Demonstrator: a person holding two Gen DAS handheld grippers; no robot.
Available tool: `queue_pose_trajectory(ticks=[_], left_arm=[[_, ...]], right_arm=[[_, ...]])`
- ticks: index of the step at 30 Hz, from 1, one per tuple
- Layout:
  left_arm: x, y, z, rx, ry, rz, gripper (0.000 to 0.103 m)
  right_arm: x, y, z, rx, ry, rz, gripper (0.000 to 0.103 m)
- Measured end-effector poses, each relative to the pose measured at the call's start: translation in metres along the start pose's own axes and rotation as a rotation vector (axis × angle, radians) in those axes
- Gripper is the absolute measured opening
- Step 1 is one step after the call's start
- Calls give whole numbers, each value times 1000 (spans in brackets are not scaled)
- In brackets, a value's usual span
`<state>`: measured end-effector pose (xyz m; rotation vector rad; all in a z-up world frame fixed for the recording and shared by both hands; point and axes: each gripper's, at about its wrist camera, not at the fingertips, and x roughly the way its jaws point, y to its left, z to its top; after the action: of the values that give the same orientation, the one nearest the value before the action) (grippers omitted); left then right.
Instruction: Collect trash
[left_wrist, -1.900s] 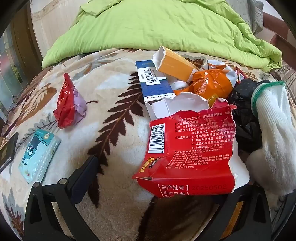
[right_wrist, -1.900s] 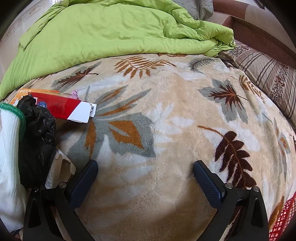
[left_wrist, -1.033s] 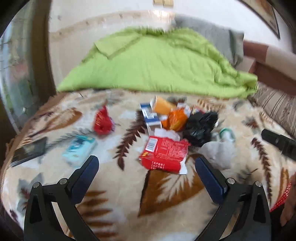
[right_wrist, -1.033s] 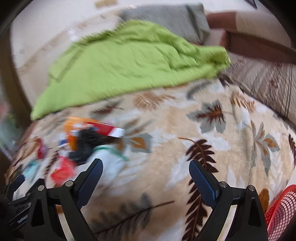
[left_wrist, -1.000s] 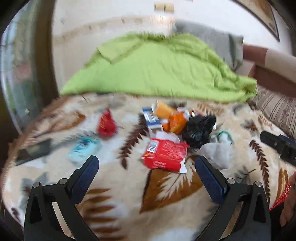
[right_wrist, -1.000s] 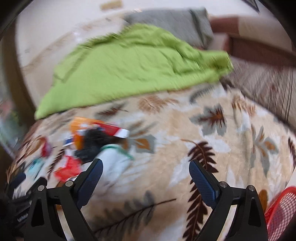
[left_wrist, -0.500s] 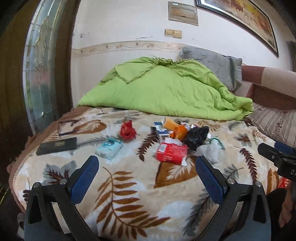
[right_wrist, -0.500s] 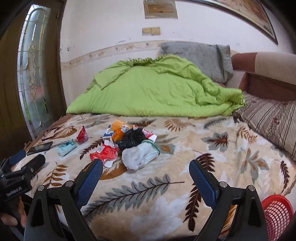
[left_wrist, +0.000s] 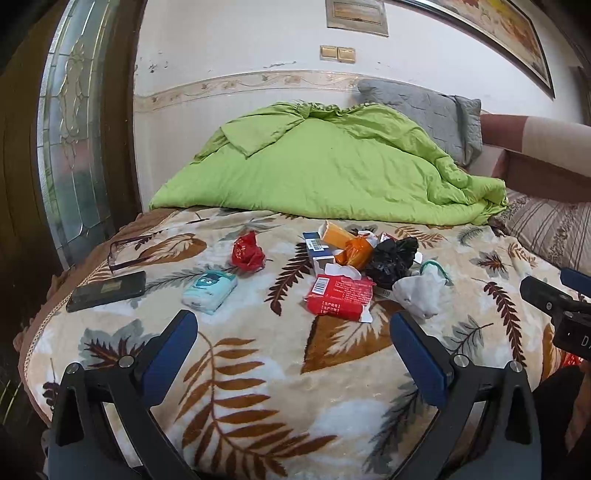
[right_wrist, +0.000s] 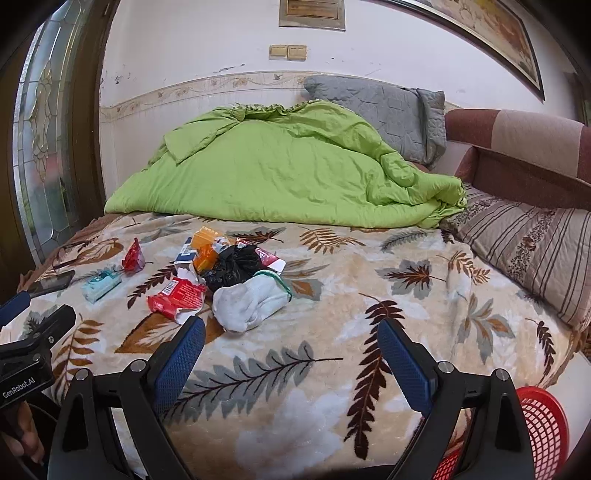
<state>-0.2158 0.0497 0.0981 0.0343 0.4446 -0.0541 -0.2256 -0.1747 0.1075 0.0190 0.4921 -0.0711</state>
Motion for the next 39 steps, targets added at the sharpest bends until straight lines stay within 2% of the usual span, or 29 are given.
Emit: queue_pose_trajectory(ticks=[39], left_arm=[[0,-3,-1,14,4,3,103]], right_arm=[[-1,0,0,-4,7,-16,96]])
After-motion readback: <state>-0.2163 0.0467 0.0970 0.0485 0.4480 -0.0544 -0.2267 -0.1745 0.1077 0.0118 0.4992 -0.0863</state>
